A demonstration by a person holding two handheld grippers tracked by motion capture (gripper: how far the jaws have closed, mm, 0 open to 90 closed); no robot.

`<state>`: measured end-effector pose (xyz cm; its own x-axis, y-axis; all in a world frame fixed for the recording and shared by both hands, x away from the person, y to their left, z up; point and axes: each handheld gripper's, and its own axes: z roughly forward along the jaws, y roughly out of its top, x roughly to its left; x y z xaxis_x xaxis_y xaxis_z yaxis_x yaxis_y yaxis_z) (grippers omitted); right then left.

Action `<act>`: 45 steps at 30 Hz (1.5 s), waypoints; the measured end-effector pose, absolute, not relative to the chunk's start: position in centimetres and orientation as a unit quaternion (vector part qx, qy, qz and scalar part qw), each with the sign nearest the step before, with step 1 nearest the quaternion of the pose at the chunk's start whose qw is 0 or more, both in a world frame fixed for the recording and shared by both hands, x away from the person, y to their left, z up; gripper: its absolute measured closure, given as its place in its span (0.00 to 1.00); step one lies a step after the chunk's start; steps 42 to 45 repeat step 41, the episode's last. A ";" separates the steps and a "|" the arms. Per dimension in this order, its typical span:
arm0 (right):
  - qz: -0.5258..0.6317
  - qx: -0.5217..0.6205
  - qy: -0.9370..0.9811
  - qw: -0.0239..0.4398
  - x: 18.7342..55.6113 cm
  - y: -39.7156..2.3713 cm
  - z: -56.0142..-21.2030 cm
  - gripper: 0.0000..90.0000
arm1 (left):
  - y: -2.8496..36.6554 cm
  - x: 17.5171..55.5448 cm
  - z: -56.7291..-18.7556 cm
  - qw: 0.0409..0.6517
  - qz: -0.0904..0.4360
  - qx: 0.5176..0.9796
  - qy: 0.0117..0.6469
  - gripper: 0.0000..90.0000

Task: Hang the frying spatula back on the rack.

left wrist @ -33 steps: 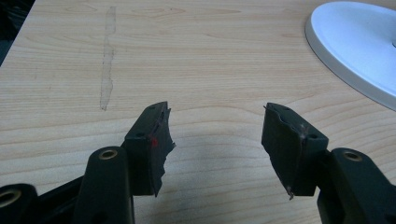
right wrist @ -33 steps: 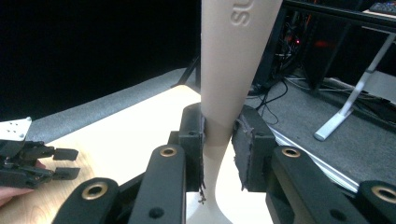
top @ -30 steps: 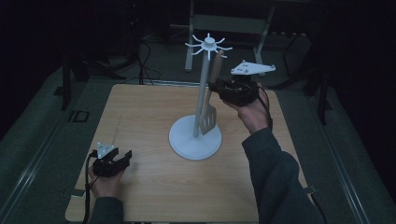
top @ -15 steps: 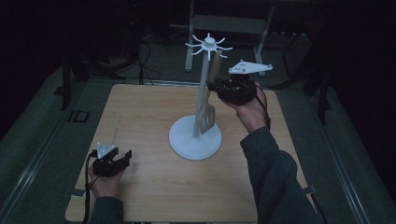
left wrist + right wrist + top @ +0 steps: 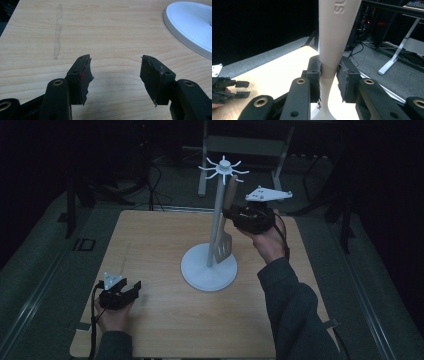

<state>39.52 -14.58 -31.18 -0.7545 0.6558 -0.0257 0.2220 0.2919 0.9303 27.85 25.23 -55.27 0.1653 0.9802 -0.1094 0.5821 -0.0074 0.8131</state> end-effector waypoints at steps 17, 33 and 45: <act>0.517 0.284 0.775 0.227 39.2 -14.9 -31.5 0.48 | 25.2 27.9 -55.3 0.383 0.260 0.660 0.592 0.47; 0.502 0.294 0.781 0.227 38.6 -15.5 -32.0 0.44 | 25.1 27.9 -55.3 0.381 0.260 0.661 0.591 0.47; 0.502 0.304 0.777 0.226 37.9 -17.0 -33.1 0.44 | 25.3 27.8 -55.2 0.382 0.262 0.660 0.592 0.46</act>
